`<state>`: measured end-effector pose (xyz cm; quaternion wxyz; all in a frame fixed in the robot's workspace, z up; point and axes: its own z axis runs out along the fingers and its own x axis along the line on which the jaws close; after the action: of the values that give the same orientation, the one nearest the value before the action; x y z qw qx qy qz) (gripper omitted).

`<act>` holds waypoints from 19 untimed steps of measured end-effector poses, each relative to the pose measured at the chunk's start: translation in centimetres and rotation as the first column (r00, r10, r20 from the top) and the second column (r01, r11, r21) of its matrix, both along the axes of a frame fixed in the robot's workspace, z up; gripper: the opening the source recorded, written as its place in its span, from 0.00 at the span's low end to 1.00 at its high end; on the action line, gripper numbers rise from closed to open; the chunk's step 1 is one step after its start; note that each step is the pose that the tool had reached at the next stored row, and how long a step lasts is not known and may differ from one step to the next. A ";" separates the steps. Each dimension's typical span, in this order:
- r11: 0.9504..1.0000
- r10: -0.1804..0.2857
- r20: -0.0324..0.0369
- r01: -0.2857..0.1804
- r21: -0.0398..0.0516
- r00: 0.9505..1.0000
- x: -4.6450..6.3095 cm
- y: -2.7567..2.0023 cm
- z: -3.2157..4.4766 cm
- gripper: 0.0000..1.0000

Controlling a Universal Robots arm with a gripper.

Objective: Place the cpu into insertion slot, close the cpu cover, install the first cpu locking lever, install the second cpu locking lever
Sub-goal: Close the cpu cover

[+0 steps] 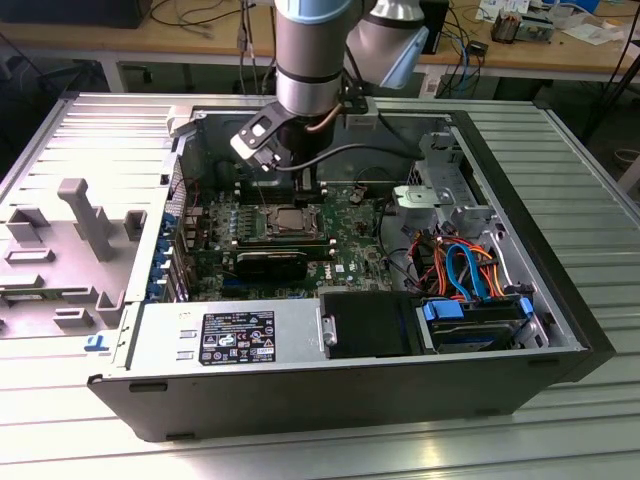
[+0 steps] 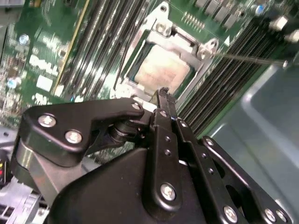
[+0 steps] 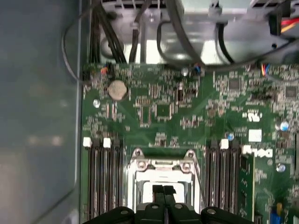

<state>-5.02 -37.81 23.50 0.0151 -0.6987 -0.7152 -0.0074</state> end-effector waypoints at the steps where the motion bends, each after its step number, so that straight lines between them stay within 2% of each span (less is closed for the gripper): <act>1: 1.000 0.000 0.000 0.000 0.000 1.000 -0.2 0.00 -0.17 0.11; 3: 1.000 0.000 0.000 0.000 0.000 1.000 -0.6 0.00 -0.71 0.11; 12: 1.000 0.011 0.000 -0.011 0.000 1.000 -2.7 -0.01 -1.77 0.11; 19: 1.000 0.012 0.000 -0.012 0.000 1.000 -2.8 -0.05 -2.65 0.11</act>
<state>-7.79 -37.85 20.84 0.0152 -0.6944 -0.7194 -0.0073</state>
